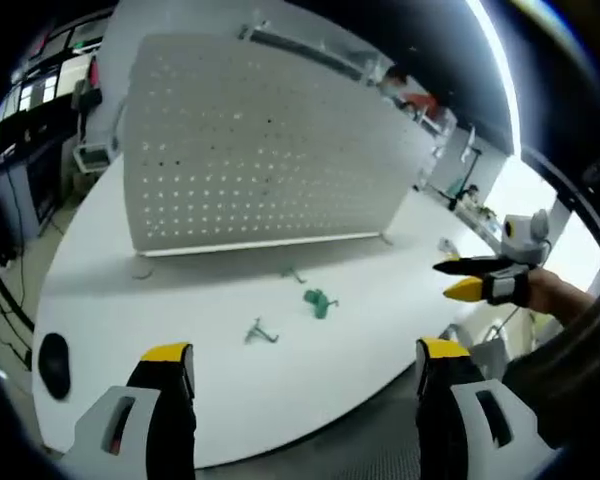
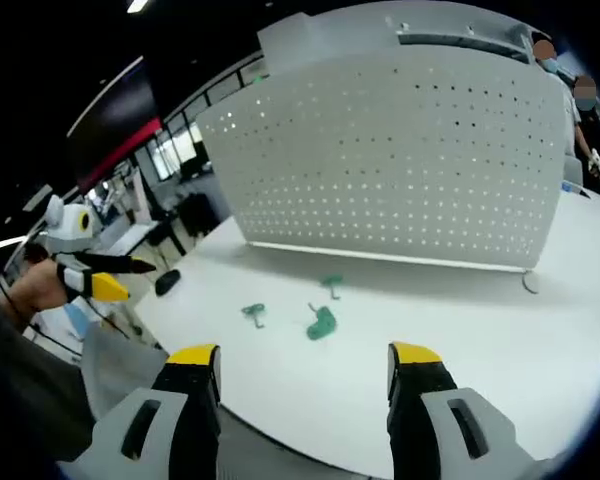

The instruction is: Insert the hook assembly into the mounting plate slot until the hook locks in place.

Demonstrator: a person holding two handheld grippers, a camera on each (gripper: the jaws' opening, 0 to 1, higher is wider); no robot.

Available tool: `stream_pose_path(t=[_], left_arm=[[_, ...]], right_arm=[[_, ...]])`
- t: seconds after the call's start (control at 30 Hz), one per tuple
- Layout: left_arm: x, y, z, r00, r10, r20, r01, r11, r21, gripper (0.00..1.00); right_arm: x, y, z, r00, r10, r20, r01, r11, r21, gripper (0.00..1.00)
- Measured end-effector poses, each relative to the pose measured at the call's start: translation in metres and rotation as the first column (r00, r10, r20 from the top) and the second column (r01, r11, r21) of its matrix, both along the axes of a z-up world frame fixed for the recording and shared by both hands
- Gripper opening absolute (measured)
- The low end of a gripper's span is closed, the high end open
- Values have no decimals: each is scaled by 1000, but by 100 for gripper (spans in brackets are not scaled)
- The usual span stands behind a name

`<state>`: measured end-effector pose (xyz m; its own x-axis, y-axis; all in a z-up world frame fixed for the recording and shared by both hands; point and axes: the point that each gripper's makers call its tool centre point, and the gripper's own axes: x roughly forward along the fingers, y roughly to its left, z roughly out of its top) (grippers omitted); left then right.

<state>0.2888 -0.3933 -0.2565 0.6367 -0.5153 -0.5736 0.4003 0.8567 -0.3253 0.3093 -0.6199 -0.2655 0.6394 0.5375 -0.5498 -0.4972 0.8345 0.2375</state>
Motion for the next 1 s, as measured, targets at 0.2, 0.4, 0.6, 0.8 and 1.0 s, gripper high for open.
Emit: stream_pose_path(t=[0.2,0.4,0.6,0.8,1.0], left_arm=[[-12,-6,-5,999,-37,-21,37,999,25,94],[-15,-5,-5,1000,-5,-19,5,1000,-1,93],[-16,-13,-4,1000,-14,-17,14,1000,-4,93],[-13,-14,2,1000,-12,-7,12,1000,-9,93],[-16,-8,3,1000,0,1,0,1000,-7,93]], right_arm=[[-9,-8,-2,1000,-19,-4,19,1000,11,67],[-17,-10,-5,1000,-3,-19,3,1000,0,67],[-23,-19,2,1000,-14,-5,14,1000,-2,66],[-25,-23,2,1000,-16,-9,16,1000,-14,65],[-21,-16,1,1000,0,-3,0,1000,-21,65]])
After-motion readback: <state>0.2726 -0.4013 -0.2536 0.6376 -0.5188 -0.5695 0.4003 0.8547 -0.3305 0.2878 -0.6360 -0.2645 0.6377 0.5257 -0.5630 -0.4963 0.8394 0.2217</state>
